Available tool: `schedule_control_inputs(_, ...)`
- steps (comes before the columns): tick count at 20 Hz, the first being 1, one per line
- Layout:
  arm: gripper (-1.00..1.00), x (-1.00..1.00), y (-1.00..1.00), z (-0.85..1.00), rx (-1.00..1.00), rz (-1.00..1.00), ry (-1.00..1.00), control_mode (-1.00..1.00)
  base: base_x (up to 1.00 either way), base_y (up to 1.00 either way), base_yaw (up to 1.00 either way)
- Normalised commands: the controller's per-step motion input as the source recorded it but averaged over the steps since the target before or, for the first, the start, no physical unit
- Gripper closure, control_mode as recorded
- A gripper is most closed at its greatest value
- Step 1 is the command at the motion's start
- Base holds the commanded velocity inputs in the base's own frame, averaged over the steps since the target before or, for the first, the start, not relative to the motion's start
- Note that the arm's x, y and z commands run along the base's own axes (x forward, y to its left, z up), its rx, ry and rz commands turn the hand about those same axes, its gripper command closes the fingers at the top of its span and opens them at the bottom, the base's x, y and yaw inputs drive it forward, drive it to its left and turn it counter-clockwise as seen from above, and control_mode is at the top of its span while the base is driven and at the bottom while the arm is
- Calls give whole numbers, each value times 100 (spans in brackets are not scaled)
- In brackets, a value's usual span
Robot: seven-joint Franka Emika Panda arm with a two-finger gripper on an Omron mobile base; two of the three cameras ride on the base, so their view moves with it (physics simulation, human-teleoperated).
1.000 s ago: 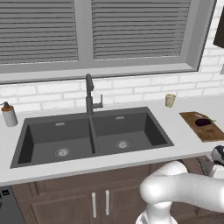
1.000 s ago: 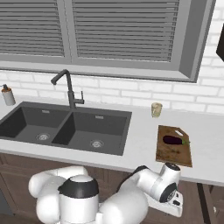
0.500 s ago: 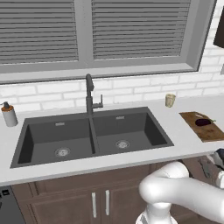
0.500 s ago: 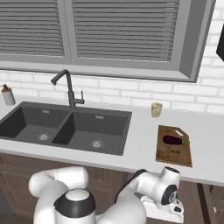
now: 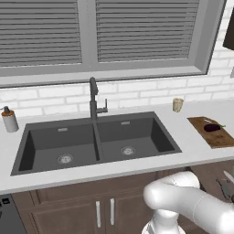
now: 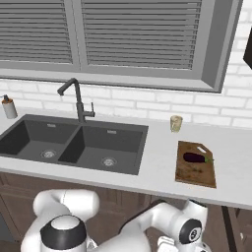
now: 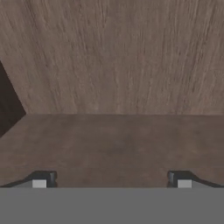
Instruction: Place the appropriate cutting tool for cutting the eggplant skin on the cutting board.
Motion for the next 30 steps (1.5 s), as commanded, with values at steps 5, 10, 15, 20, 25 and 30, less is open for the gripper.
schedule_control_inputs(5, -100, 19, 0, 69, 0, 0, 0, -100, 0, 0, 0)
schedule_control_inputs(10, -100, 63, 0, 29, 0, 0, -4, -100, 0, 0, 0)
schedule_control_inputs(15, -100, 58, -10, 3, 0, 0, -15, -100, 0, 0, 0)
schedule_control_inputs(20, -100, 47, -3, 0, 0, -3, -15, -100, 0, 0, 0)
schedule_control_inputs(25, -100, 42, 0, -7, 0, -17, -7, -100, 0, 0, 0)
schedule_control_inputs(30, -100, 33, 0, -20, 0, -32, 3, -100, 0, 0, 0)
